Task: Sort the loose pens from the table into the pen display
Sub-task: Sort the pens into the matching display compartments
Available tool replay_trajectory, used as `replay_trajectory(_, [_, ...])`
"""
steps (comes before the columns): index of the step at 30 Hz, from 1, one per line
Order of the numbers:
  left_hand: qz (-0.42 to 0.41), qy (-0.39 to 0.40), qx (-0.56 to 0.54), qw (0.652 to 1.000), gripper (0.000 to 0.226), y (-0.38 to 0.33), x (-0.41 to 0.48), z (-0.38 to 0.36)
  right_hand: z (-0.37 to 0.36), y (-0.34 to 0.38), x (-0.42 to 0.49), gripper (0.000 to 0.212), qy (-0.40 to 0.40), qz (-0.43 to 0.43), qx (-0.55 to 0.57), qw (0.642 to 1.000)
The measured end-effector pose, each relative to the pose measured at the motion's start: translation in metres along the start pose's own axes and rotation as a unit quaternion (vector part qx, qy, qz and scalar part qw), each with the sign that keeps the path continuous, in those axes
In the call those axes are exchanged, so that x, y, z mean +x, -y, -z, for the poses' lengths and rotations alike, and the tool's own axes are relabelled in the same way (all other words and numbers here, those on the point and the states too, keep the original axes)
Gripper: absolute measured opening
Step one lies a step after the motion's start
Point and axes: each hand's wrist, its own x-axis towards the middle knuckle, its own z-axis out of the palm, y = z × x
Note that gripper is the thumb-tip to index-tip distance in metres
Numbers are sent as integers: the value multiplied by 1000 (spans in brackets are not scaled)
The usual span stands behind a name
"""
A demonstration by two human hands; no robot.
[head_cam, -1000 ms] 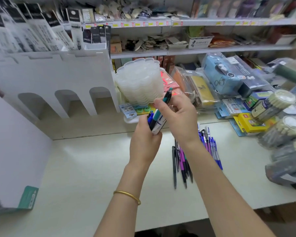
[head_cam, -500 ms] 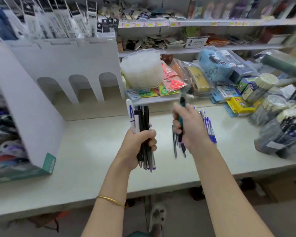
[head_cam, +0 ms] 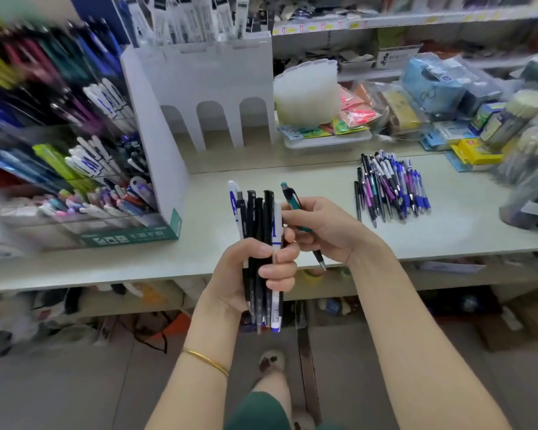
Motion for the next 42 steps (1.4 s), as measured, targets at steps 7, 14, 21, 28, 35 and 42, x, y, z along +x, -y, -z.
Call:
replay_trajectory(7, [-38,6,-7,999,36,-20,-65,5,-55,5,32,9,124,15,-40,991])
replay_trajectory(14, [-96,14,28,995,37,-74,-140,25,-144,10,102,10,187,31,-40,981])
replay_trajectory(21, [-109,8,57,992,39,-158,-208,56,-230,42,173,22,91,91,42,991])
replay_trajectory(28, [-60,31,120,990,39,-242,-253,80,-287,48,222,28,64,104,4,992])
replay_trajectory(35, [-15,-43,151,988,24,-287,-271,96,-314,64,255,13,-129,175,93,972])
replay_trajectory(42, [-143,-167,128,967,33,-312,-262,103,-299,84,272,26,-200,242,132,940])
